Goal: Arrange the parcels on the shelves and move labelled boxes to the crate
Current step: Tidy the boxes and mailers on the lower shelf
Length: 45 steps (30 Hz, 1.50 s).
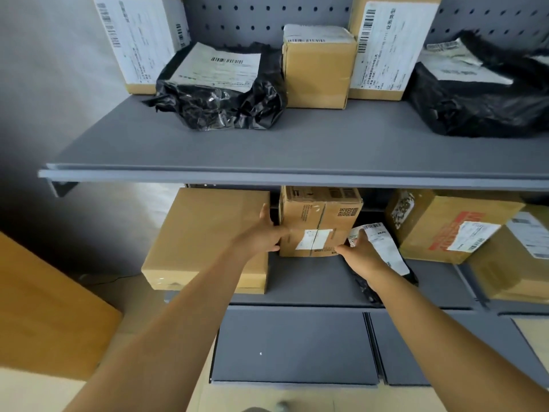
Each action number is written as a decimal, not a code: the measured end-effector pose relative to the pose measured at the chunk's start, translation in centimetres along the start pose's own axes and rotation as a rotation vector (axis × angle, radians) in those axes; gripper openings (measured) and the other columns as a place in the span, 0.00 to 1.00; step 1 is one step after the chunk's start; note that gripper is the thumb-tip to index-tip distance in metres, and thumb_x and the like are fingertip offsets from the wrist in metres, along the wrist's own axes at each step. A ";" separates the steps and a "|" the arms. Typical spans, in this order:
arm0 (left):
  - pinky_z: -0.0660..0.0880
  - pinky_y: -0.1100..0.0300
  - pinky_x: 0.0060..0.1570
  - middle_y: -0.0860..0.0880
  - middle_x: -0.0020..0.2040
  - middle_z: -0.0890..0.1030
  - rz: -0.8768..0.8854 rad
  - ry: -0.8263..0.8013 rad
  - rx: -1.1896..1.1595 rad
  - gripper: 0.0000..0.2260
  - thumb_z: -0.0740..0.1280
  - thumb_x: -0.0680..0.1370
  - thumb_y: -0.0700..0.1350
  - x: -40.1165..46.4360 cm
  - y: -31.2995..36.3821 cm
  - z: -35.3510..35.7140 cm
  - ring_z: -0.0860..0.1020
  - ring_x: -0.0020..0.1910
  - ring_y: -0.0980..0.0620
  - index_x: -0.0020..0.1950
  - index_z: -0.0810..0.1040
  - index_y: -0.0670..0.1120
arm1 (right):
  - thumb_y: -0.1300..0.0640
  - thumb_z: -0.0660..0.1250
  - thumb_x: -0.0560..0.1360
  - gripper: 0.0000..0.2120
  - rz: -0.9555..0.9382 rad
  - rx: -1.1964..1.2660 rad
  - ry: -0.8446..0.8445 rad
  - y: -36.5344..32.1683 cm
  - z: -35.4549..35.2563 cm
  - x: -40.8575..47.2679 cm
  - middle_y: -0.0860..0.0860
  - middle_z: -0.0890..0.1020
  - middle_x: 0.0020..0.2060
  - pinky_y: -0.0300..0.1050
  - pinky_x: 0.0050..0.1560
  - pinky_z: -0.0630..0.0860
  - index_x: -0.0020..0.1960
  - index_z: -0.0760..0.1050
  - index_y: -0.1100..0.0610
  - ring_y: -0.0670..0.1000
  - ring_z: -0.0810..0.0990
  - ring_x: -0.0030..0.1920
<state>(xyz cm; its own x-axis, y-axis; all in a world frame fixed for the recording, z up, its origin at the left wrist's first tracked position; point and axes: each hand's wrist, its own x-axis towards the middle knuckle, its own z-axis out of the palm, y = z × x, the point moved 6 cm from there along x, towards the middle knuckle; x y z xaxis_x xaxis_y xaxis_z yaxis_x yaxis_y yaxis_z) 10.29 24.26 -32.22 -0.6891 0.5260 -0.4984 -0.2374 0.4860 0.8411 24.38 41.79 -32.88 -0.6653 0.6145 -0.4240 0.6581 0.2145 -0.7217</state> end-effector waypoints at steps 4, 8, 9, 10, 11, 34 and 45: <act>0.78 0.50 0.59 0.44 0.66 0.73 0.091 0.153 -0.045 0.36 0.66 0.80 0.41 -3.8 -0.2 -3.3 0.78 0.62 0.42 0.81 0.49 0.52 | 0.54 0.64 0.78 0.17 -0.029 0.029 -0.060 0.0 1.1 -1.6 0.49 0.78 0.47 0.42 0.45 0.70 0.66 0.70 0.52 0.49 0.76 0.46; 0.77 0.48 0.59 0.47 0.69 0.74 0.161 0.523 -0.027 0.24 0.65 0.79 0.40 -9.0 -1.8 -10.1 0.78 0.59 0.45 0.75 0.65 0.50 | 0.58 0.62 0.80 0.07 -0.040 0.091 -0.183 -1.6 4.5 -4.2 0.55 0.78 0.49 0.58 0.65 0.74 0.57 0.69 0.51 0.57 0.77 0.52; 0.76 0.52 0.57 0.48 0.69 0.75 0.147 0.600 -0.010 0.22 0.64 0.80 0.41 -10.1 -2.4 -11.7 0.78 0.59 0.45 0.73 0.67 0.50 | 0.56 0.62 0.80 0.10 -0.025 0.102 -0.211 -1.9 5.7 -4.8 0.60 0.78 0.56 0.60 0.67 0.71 0.60 0.68 0.54 0.61 0.77 0.59; 0.74 0.56 0.54 0.48 0.68 0.75 0.125 0.664 0.016 0.21 0.64 0.80 0.41 -11.0 -3.1 -13.2 0.77 0.60 0.45 0.73 0.68 0.49 | 0.55 0.62 0.80 0.16 -0.012 0.121 -0.240 -2.1 6.9 -5.4 0.61 0.76 0.60 0.60 0.68 0.71 0.66 0.67 0.56 0.62 0.75 0.63; 0.71 0.58 0.52 0.49 0.68 0.75 0.096 0.708 0.045 0.20 0.64 0.80 0.42 -11.6 -4.0 -14.5 0.77 0.62 0.45 0.73 0.68 0.49 | 0.54 0.63 0.80 0.22 -0.001 0.133 -0.264 -2.3 8.2 -5.9 0.61 0.75 0.62 0.59 0.68 0.71 0.71 0.64 0.57 0.61 0.74 0.66; 0.79 0.47 0.54 0.44 0.55 0.79 -0.318 0.048 -0.419 0.19 0.75 0.71 0.54 -7.9 -15.1 -22.6 0.79 0.56 0.44 0.57 0.77 0.47 | 0.46 0.66 0.78 0.29 -0.022 0.231 0.028 -6.7 18.7 -7.8 0.48 0.74 0.69 0.45 0.62 0.70 0.76 0.63 0.52 0.53 0.73 0.67; 0.80 0.46 0.52 0.41 0.66 0.77 -0.243 -0.012 -0.570 0.29 0.73 0.71 0.58 -15.4 -14.1 -26.5 0.79 0.61 0.40 0.67 0.75 0.45 | 0.35 0.64 0.74 0.33 -0.201 0.439 -0.026 -10.4 17.0 -13.3 0.46 0.66 0.74 0.58 0.64 0.73 0.76 0.61 0.43 0.51 0.70 0.69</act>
<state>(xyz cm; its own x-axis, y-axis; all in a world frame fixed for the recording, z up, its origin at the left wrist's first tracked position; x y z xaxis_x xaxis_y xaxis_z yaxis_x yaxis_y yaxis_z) 6.07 -9.20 -30.80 -0.5623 0.4563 -0.6896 -0.7177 0.1450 0.6811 20.39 18.45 -29.07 -0.7766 0.5730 -0.2618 0.3082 -0.0168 -0.9512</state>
